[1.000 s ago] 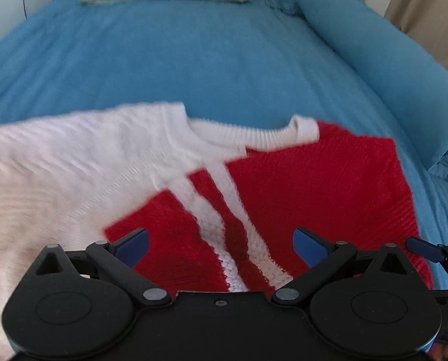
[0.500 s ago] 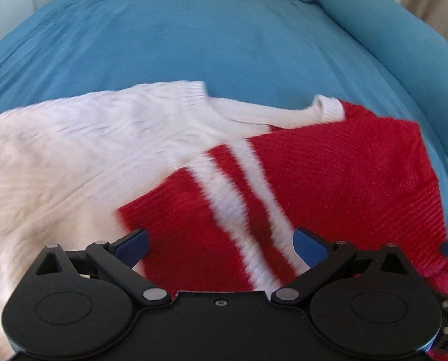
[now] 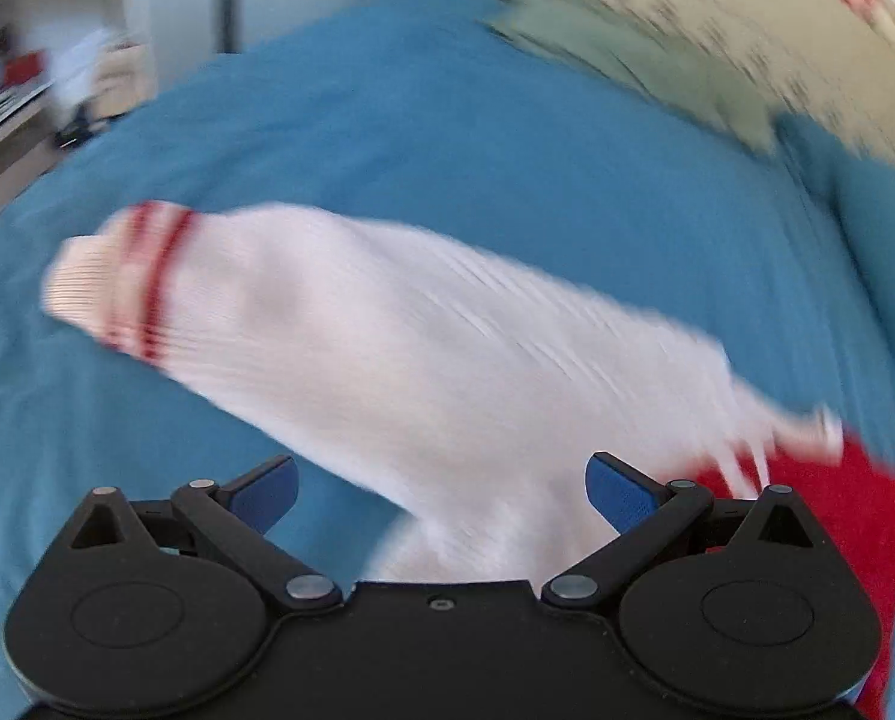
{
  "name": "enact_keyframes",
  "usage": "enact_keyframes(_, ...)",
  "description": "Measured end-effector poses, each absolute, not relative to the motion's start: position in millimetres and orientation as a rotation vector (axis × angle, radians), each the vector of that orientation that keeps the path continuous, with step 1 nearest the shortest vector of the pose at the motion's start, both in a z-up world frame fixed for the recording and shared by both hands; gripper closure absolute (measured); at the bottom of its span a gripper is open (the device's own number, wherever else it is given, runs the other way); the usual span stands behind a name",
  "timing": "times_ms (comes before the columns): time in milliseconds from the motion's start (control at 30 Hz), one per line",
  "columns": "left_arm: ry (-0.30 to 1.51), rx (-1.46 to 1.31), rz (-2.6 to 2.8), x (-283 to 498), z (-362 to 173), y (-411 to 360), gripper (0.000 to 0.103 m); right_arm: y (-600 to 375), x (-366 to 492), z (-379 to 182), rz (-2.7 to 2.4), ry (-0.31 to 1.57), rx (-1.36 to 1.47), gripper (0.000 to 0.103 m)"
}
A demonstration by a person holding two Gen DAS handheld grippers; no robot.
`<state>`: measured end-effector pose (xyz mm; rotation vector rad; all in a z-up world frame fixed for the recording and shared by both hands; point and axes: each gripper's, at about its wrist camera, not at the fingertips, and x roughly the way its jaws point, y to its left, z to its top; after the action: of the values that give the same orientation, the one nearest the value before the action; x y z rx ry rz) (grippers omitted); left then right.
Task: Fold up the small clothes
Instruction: 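Grasp the white sleeve cuff with the left gripper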
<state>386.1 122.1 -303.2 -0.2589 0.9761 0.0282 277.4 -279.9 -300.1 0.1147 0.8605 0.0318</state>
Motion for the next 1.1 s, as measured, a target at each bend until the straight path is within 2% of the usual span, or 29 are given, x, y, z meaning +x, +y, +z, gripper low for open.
enact_keyframes(233, 0.895, -0.440, 0.139, 403.4, -302.1, 233.4, 0.000, -195.7, 313.6, -300.1, 0.156, 0.921, 0.087, 0.000)
enact_keyframes(500, 0.808, -0.783, 0.221, 412.3, -348.7, 315.2, 0.002, -118.8, 344.5, -325.3, 0.241, 0.922, 0.126, 0.000)
enact_keyframes(767, 0.779, -0.951, 0.256, 424.3, -394.8, 353.8, 0.012, -69.5, 357.8, -359.6, 0.327, 0.926, 0.082, 0.000)
enact_keyframes(1100, 0.749, -0.876, 0.264, 440.5, -403.8, 355.4, 0.012, -34.5, 375.5, -380.5, 0.367, 0.914, 0.070, 0.000)
